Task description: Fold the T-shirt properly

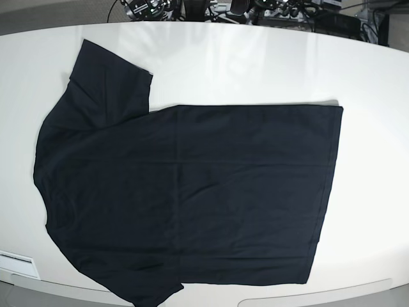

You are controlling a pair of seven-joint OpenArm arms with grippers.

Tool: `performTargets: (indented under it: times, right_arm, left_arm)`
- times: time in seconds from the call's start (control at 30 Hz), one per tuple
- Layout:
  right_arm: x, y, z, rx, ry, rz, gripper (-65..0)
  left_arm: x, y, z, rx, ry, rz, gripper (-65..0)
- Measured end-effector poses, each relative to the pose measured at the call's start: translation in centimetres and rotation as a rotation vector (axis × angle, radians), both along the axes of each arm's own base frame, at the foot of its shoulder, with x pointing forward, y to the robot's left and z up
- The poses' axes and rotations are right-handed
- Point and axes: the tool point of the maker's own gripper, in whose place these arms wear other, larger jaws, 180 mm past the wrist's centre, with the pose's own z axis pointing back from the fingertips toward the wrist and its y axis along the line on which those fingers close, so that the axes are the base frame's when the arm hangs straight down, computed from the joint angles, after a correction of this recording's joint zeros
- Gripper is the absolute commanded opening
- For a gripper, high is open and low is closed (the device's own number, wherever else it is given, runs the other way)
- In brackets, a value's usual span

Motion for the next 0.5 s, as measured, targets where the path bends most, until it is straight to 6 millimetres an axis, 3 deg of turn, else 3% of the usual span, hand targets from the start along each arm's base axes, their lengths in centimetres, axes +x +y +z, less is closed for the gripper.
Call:
performTargets:
  times: [0.5]
  right_arm:
    - [-0.14, 0.20, 0.03, 0.013, 0.007, 0.006, -65.0]
  left_arm:
    - [0.05, -0.03, 0.01, -0.001, -0.001, 0.000, -65.0]
